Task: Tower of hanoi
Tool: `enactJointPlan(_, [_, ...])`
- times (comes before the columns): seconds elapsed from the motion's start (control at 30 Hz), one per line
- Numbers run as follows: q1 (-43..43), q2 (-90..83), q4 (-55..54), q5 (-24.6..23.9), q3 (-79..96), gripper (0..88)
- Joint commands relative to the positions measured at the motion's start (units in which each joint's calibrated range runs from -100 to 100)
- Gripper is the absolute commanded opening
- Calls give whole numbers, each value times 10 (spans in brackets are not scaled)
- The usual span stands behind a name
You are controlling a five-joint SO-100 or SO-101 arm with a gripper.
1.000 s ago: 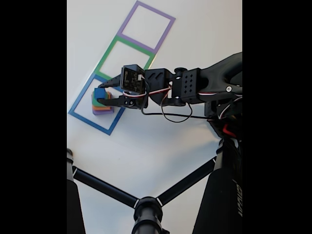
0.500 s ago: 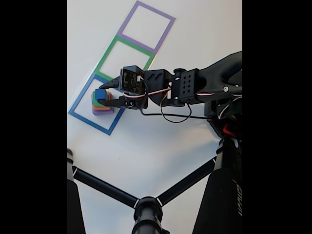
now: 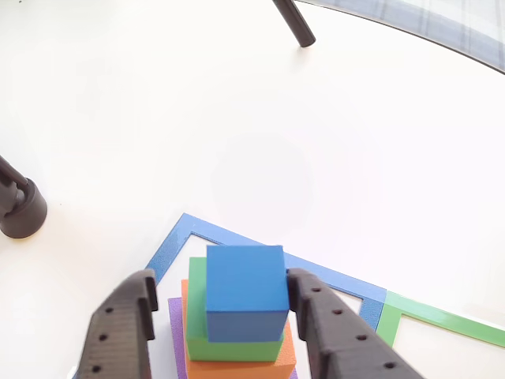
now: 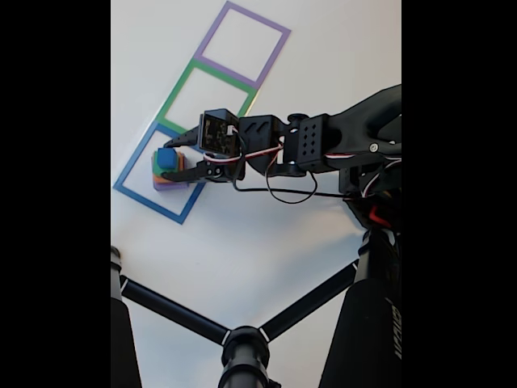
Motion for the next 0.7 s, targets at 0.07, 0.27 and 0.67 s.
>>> enactJointPlan(0.07, [5,-4,-17,5,-11,259])
enactJointPlan(0.27, [14,-48,-8,5,-14,266])
enactJointPlan(0.67, [35,-284,375,-40,-134,9])
